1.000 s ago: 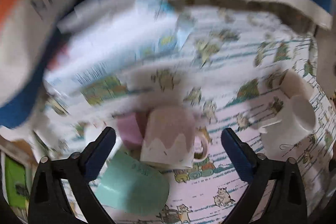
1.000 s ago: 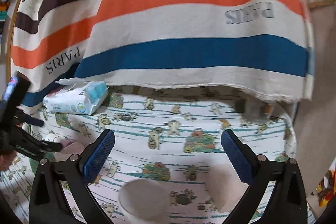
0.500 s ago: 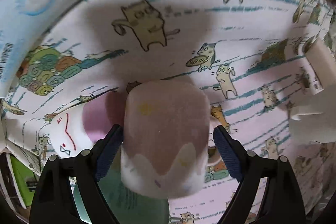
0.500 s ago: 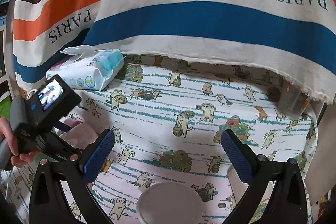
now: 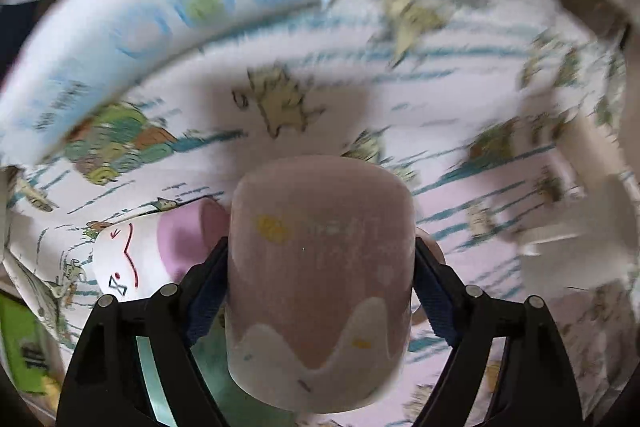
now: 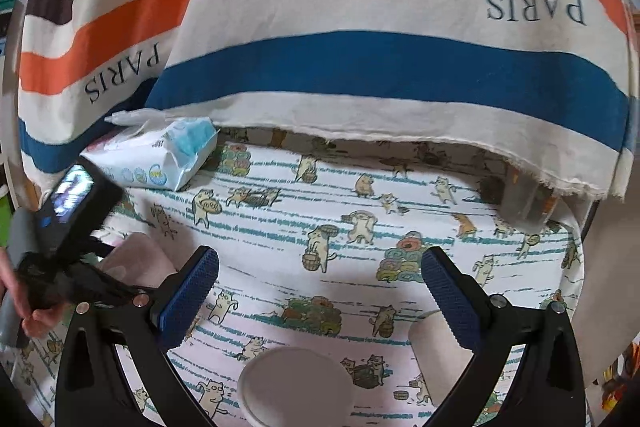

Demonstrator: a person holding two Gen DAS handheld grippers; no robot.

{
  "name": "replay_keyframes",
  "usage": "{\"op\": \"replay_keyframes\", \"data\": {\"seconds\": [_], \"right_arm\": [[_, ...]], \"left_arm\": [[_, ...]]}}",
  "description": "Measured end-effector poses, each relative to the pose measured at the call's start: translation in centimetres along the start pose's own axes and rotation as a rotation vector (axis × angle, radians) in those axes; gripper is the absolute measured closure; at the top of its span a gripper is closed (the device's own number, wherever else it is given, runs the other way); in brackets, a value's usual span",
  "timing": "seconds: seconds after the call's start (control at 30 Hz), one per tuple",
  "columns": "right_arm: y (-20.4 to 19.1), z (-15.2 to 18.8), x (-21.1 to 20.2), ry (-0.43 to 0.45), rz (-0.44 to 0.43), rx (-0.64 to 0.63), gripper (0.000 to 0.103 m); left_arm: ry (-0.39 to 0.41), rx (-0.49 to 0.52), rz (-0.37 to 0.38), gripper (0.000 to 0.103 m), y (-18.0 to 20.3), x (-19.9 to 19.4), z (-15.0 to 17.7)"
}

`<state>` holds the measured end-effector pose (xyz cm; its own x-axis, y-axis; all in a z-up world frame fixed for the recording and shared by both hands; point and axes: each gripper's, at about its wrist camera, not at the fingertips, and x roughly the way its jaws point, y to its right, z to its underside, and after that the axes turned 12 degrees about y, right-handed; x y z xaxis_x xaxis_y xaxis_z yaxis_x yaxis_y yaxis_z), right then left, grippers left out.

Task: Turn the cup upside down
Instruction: 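Lift the pink mug with the left gripper and rotate its bottom upward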

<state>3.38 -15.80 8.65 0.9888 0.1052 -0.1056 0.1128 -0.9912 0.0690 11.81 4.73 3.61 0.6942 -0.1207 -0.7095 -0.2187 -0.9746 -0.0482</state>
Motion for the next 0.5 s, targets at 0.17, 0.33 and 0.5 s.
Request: {"op": "replay_keyframes", "data": {"seconds": [0.17, 0.33, 0.5], "right_arm": [[0.6, -0.2, -2.1, 0.061, 0.000, 0.039, 0.001], [0.5, -0.3, -4.3, 0.123, -0.050, 0.089, 0.001], [-0.2, 0.1, -5.5, 0.163, -0.113, 0.117, 0.001]], "left_arm": [[0.228, -0.053, 0.107, 0.020, 0.4, -6.5, 1.5], [0.420, -0.065, 0.199, 0.020, 1.4, -10.6, 4.7], [0.470, 0.030, 0.287, 0.020, 4.6, -8.6, 7.0]]}}
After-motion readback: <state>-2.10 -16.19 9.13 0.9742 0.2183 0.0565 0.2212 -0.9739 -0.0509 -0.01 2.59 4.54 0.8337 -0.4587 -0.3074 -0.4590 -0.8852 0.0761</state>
